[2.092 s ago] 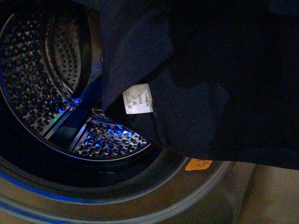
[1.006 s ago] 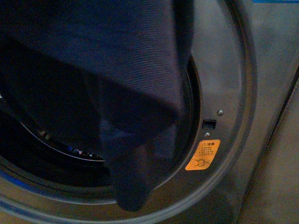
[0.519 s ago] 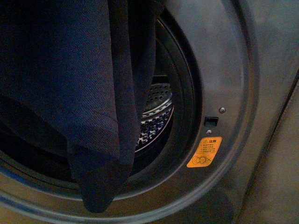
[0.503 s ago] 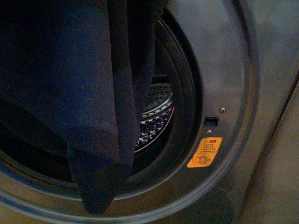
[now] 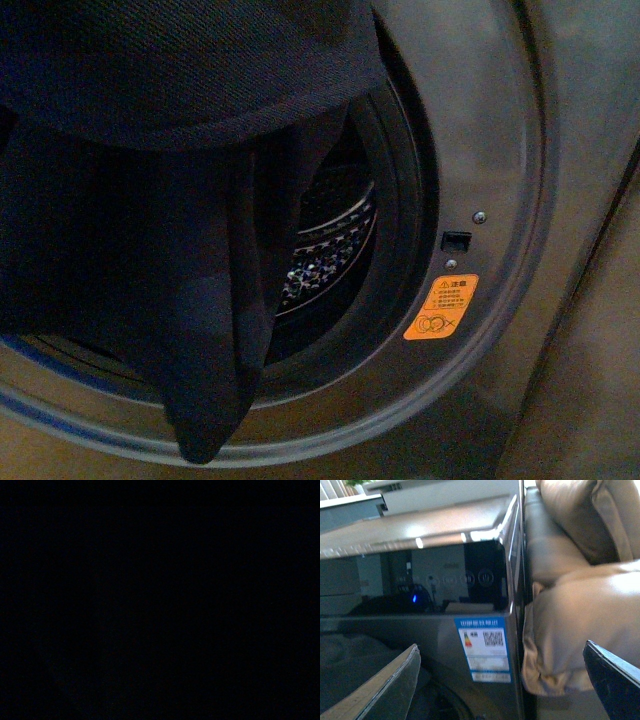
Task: Put clothes into washing machine
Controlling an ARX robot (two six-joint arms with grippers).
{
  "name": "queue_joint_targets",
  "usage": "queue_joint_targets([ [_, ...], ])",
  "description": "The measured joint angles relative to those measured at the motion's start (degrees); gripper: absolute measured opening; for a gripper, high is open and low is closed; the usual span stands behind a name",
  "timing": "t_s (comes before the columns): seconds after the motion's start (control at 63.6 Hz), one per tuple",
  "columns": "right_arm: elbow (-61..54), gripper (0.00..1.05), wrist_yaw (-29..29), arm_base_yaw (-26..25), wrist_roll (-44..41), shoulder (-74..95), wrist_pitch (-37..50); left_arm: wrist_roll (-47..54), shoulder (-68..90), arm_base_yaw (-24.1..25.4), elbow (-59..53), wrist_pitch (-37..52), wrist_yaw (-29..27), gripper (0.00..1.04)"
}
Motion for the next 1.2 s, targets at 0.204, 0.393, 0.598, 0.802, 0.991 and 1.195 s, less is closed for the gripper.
queue_joint_targets([
  [0.204, -9.2, 0.97, 3.6, 4.5, 6.4, -5.0, 0.2, -0.8, 3.1, -0.3, -1.4, 5.2, -0.4, 0.08],
  [0.393, -9.2, 0.97, 4.2, 4.6, 7.9, -5.5, 0.5, -2.2, 4.8, -0.7, -2.7, 8.2, -0.5, 0.08],
  [0.598, -9.2, 0.97, 4.2, 4.7, 8.1, -5.5, 0.5, -4.7, 9.4, -1.5, -9.9, 8.4, -1.7, 0.08],
  [0.802, -9.2, 0.97, 4.2, 4.7, 8.1, -5.5, 0.5, -5.2, 1.8, -3.2, -15.8, 8.6, -2.1, 0.08],
  [0.991, -9.2, 0.97, 4.2, 4.7, 8.1, -5.5, 0.5, -5.0, -5.9, -5.2, -15.8, 7.5, -2.9, 0.08],
  [1.195, -9.2, 0.97, 4.2, 4.7, 8.2, -5.5, 0.5, -5.0, -2.9, -4.9, -15.8, 8.1, -4.5, 0.08],
])
